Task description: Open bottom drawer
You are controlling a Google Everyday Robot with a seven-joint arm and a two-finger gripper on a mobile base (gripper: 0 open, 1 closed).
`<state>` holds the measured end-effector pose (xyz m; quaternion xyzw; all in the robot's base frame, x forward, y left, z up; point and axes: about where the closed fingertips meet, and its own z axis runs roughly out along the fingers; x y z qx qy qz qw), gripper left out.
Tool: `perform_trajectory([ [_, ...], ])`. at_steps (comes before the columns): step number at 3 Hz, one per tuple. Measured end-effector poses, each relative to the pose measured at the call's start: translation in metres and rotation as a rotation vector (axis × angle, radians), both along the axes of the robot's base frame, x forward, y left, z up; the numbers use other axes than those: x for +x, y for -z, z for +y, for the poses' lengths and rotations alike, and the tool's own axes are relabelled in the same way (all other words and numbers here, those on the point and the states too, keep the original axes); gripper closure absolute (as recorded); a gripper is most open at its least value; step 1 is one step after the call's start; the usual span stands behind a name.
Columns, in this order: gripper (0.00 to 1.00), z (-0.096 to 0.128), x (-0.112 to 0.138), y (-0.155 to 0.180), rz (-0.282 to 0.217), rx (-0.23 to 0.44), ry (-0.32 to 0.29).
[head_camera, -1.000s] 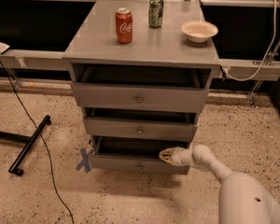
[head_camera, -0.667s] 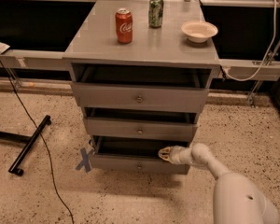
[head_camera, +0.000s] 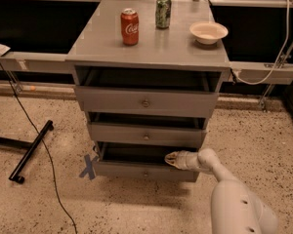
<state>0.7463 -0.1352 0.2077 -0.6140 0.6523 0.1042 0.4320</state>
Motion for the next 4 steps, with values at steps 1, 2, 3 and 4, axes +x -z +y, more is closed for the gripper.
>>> perform_trajectory([
  [1,1.00,0.001,0.006,0.008,0.013,-0.006,0.004],
  [2,1.00,0.000,0.005,0.018,0.038,-0.015,0.006],
  [3,1.00,-0.007,-0.006,0.034,0.085,-0.029,0.010],
  [4,1.00,-0.007,-0.006,0.033,0.086,-0.030,0.010],
])
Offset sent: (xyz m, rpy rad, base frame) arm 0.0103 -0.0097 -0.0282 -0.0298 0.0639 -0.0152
